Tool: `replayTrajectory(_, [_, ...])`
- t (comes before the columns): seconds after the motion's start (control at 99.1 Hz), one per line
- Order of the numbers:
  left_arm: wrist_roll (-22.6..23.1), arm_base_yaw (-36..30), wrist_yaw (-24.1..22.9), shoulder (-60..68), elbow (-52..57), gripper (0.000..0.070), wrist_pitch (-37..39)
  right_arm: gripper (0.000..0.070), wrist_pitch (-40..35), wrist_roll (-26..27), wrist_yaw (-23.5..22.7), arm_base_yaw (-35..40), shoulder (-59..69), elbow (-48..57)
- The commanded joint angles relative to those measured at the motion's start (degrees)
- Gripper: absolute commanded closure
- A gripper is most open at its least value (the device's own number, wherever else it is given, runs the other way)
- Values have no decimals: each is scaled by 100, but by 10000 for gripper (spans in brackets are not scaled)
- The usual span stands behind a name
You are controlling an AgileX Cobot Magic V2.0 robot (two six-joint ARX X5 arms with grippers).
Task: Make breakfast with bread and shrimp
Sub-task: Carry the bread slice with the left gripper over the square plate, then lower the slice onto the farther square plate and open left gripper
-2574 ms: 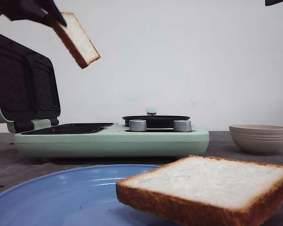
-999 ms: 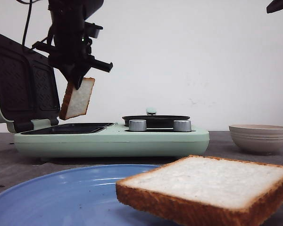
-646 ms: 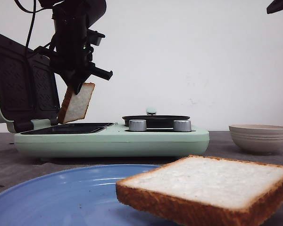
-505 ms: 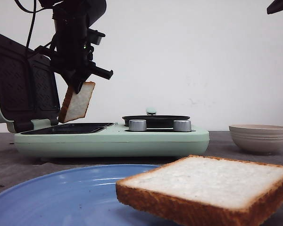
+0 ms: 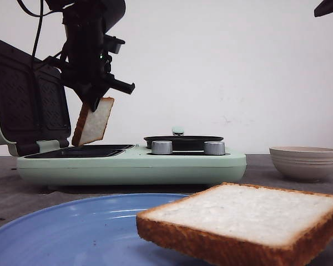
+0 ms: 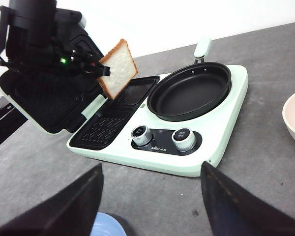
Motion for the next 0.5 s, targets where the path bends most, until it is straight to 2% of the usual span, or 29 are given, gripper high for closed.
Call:
replayTrajectory(0.0, [81, -22, -4, 175, 153, 584, 4, 311, 48, -52, 24, 26, 11, 74])
replayTrajectory(0.141, [77, -22, -4, 199, 153, 568, -28, 311, 48, -52, 24, 26, 11, 74])
replayTrajectory(0.363, [77, -22, -11, 199, 153, 258, 190, 311, 48, -70, 63, 26, 13, 74])
replayTrajectory(0.414, [77, -24, -13, 197, 153, 214, 251, 311, 48, -70, 94, 26, 13, 76])
replayTrajectory(0.495, [74, -55, -11, 195, 170, 210, 308, 311, 46, -68, 116, 26, 13, 74])
